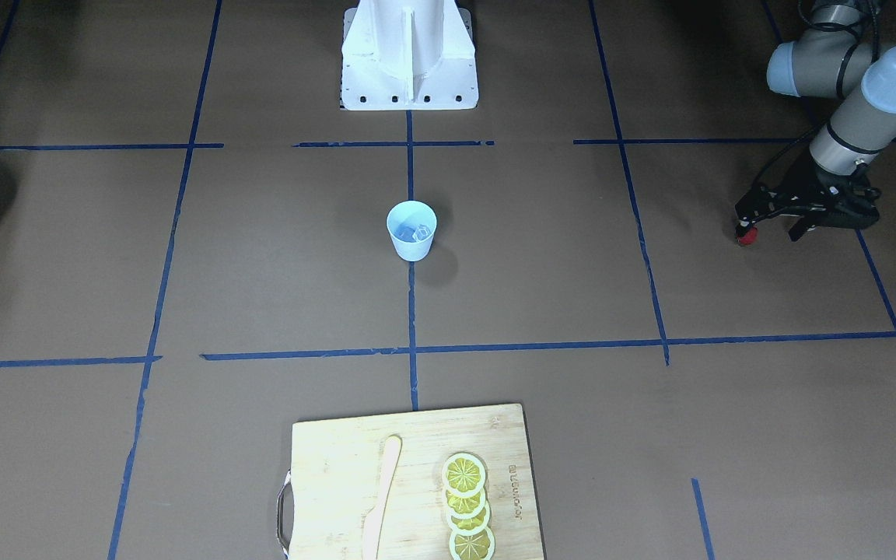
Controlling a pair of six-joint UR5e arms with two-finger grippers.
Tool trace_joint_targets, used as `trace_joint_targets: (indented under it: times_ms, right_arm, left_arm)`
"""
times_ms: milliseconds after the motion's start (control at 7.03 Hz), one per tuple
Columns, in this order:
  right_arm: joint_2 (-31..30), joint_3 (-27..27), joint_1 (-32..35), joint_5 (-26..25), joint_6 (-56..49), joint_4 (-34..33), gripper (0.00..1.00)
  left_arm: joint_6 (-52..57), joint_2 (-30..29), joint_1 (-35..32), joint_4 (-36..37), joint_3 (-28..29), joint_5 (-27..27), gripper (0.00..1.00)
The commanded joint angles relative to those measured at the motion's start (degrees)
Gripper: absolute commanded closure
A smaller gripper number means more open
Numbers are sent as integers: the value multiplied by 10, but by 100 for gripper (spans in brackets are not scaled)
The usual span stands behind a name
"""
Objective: Put ice and strawberries in cup
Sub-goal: 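Reach the left gripper toward the red strawberry, then lower the left gripper onto the red strawberry and close it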
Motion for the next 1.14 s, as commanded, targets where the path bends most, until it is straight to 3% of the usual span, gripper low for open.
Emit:
trace_joint_targets:
  times_ms: [0, 996]
  right_arm:
    - [0, -1, 1, 0, -1, 0, 1]
    - [0, -3, 0, -1, -1, 0, 1]
  left_arm:
    - [-10, 0, 25, -3, 2, 7, 0]
    - [-9, -4, 33, -3, 17, 6, 0]
